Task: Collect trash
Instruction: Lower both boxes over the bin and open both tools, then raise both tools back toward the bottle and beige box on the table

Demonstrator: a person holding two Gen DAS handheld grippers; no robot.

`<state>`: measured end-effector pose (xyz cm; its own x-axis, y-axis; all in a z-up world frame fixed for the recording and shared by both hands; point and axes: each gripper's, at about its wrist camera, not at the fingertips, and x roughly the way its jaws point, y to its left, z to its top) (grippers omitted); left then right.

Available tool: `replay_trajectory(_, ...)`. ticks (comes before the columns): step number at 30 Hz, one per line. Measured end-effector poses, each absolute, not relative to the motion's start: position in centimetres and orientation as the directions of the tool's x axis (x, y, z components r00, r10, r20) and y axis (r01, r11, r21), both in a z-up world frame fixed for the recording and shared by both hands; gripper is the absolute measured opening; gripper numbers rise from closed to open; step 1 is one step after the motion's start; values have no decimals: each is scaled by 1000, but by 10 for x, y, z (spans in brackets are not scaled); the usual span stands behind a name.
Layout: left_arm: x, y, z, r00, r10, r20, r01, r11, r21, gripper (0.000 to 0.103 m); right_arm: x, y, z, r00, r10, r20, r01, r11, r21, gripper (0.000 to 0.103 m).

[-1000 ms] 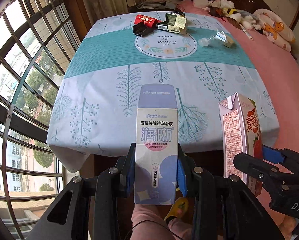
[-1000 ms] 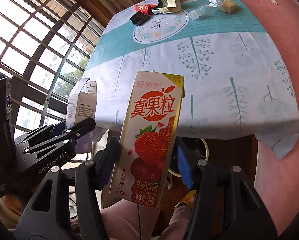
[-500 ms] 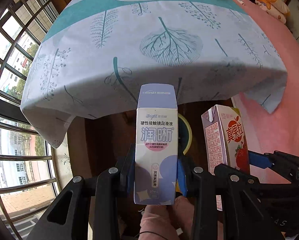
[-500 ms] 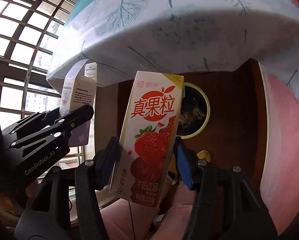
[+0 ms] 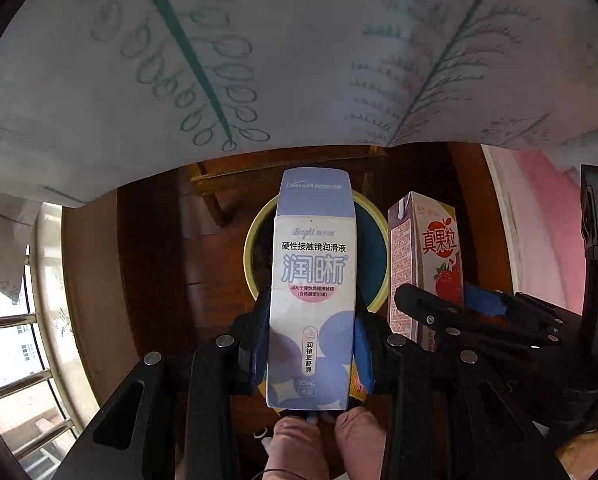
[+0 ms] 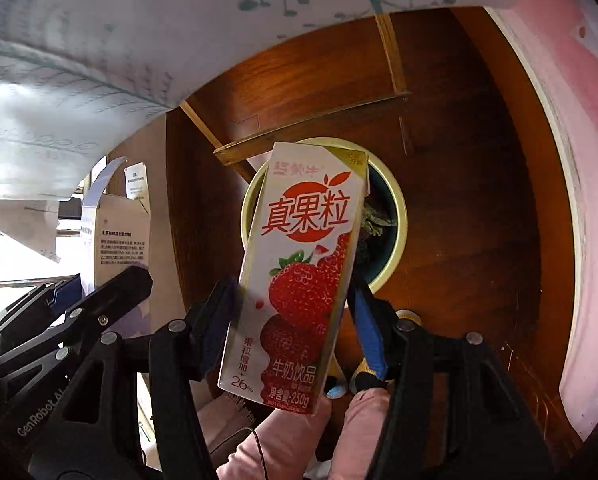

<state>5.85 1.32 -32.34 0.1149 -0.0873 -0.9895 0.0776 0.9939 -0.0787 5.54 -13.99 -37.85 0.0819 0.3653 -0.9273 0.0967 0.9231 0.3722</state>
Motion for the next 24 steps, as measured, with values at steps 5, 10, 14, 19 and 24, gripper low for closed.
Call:
replay_trajectory(5, 68, 17, -363, 121, -113, -986, 74, 992, -104, 57, 60, -140, -422, 95, 369, -924, 120, 918, 379, 56)
replay_trajectory(10, 73, 30, -390, 118, -76, -990, 30, 997, -73, 96, 63, -145, -435, 125, 337, -933, 156, 922, 354, 68)
replay_trajectory(14, 71, 37, -392, 122, -55, -991, 25, 998, -53, 96, 59, -146, -435, 149, 322, -935, 180, 921, 345, 68)
replay_trajectory(19, 65, 49, -379, 145, -55, -988, 31, 998, -51, 96, 55, -143, -413, 181, 318, -931, 172, 921, 349, 69)
replay_trajectory(24, 62, 52, -354, 163, -61, -985, 32, 998, -56, 96, 49, -133, -386, 194, 308, -932, 171, 924, 341, 69)
